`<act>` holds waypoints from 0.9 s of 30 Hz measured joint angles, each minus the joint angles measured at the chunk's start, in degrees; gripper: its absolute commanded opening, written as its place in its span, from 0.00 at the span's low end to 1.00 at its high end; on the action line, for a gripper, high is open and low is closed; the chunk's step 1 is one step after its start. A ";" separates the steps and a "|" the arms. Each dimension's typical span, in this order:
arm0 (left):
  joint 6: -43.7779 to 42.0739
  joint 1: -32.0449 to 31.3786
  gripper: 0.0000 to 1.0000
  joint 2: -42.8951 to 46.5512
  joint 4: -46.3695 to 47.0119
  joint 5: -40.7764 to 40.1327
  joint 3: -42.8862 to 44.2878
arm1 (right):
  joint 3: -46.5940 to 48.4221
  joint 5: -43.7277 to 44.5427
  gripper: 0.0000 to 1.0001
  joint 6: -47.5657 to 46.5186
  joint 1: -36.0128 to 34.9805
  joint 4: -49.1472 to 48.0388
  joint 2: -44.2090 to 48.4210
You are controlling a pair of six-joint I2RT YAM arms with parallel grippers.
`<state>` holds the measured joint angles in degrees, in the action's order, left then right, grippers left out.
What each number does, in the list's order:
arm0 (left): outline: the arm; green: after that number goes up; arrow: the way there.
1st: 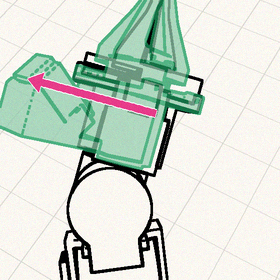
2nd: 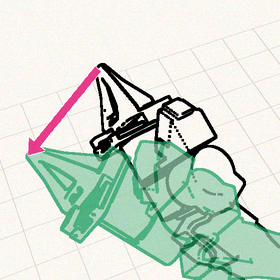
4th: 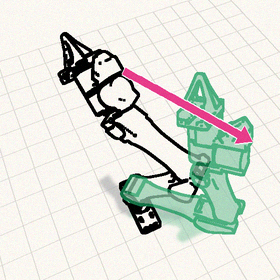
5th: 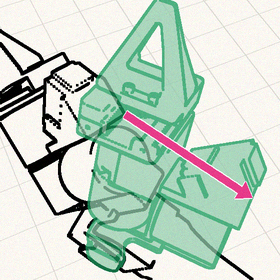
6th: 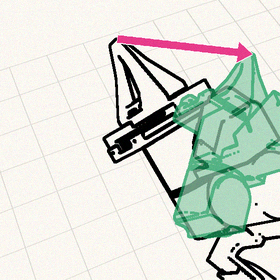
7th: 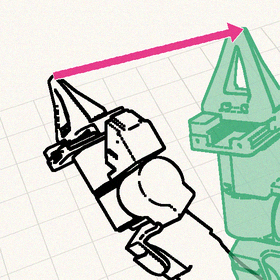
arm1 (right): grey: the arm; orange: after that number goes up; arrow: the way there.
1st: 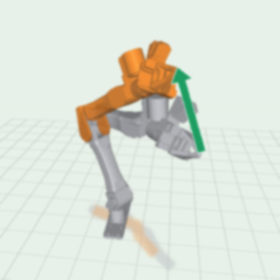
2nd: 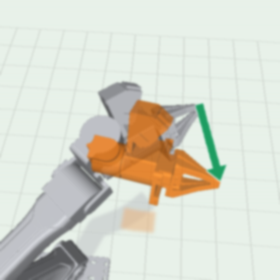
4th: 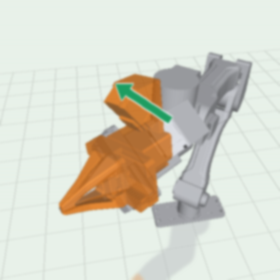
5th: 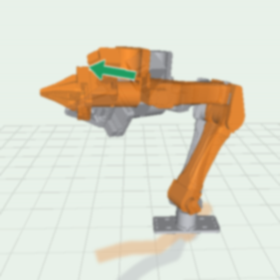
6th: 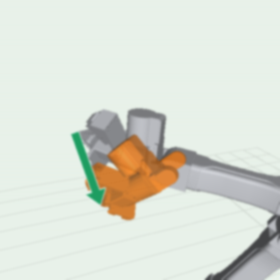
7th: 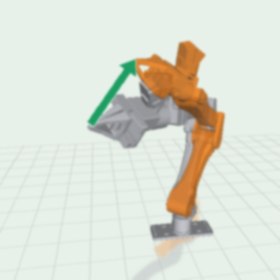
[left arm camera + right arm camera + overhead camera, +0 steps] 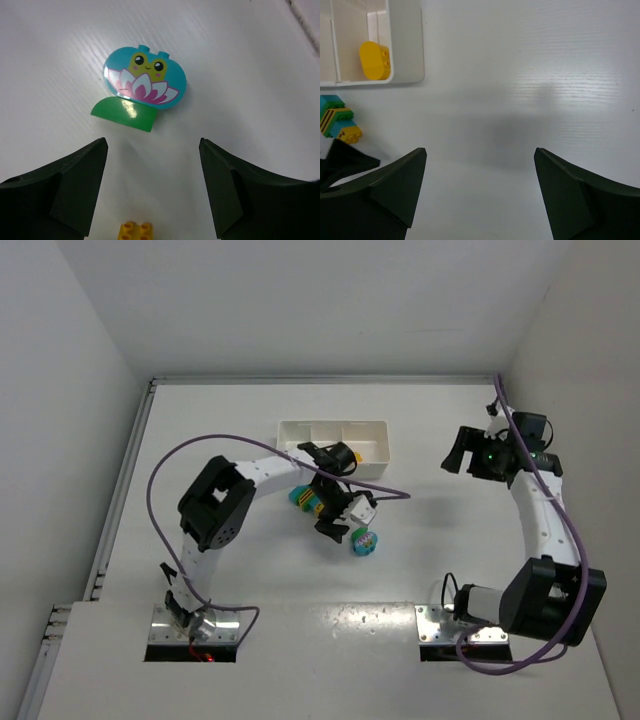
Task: Sort the legos into containers by color
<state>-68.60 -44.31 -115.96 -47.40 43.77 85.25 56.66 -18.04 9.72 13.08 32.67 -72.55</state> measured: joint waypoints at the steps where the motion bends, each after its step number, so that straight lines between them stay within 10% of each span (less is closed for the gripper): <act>1: -2.47 -0.24 0.80 -1.44 -0.87 -0.46 0.55 | 0.00 -0.76 0.89 0.22 0.90 0.59 0.55; 27: -15.41 -3.30 0.81 -4.87 5.57 -3.26 3.52 | -0.50 -13.51 0.89 1.51 7.91 5.57 5.53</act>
<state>-84.01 -47.62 -120.84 -41.82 40.51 88.77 56.16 -31.55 11.22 20.99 38.24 -67.02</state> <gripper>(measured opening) 0.810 0.888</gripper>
